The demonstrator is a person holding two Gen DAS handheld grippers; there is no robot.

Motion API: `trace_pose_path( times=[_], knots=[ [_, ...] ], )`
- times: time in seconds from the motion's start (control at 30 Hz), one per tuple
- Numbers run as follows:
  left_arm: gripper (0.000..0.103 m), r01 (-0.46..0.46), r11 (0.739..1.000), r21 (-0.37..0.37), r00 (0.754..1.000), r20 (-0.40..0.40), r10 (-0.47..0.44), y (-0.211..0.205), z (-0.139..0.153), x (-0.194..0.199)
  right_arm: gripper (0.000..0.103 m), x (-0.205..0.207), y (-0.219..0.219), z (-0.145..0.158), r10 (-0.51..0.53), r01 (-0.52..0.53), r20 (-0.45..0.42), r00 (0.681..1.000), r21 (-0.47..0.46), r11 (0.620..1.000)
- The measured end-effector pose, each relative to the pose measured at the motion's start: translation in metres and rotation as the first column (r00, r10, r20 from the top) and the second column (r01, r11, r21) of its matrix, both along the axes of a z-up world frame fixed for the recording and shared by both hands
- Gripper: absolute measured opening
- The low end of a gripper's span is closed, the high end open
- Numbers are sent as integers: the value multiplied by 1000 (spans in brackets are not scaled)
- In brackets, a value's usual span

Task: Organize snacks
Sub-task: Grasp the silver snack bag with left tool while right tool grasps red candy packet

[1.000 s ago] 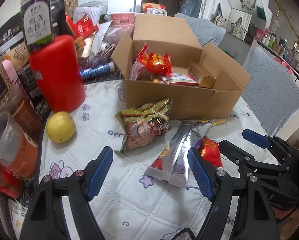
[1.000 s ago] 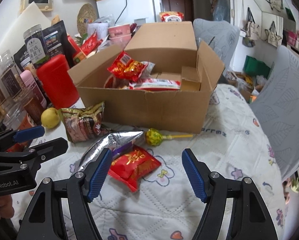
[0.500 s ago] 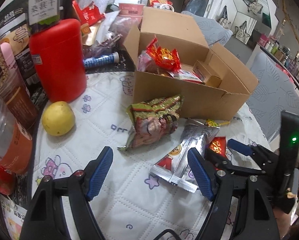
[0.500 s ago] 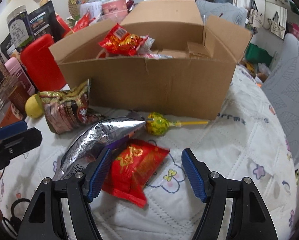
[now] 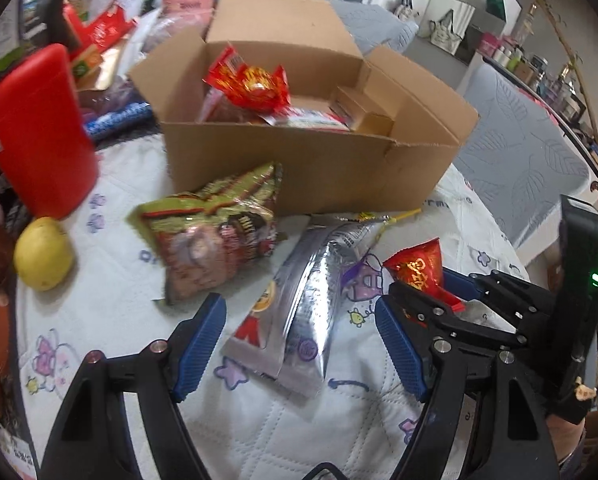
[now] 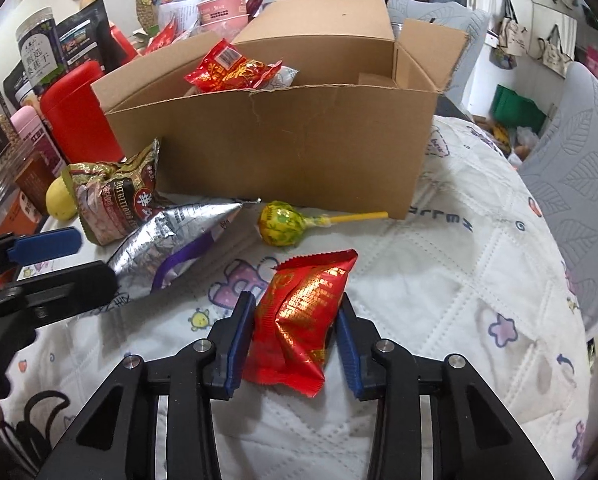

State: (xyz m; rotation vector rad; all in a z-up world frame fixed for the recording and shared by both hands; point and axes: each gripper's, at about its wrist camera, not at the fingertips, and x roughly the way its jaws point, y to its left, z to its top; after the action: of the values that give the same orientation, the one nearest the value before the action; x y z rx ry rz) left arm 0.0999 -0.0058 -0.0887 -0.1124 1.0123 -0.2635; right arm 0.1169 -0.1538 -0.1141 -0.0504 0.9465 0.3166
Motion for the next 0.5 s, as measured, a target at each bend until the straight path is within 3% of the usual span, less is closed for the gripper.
trace_pose_path(
  times=[0.2,0.33,0.5],
  knots=[
    [76,5,1000,-6,999,-41,-6,-2,-12,12,39,-1,-7,1,-2,2,-8,1000,5,1000],
    [56,21,1000,8,998,-56,-20,-8,-21,15,39,-2,-11,2,-12,13,-10,1000,12,1000],
    [43,20,1000,17,998,-54,-19,-8,-19,11,39,-6,-12,3,-24,24,-8,1000,10,1000]
  ],
)
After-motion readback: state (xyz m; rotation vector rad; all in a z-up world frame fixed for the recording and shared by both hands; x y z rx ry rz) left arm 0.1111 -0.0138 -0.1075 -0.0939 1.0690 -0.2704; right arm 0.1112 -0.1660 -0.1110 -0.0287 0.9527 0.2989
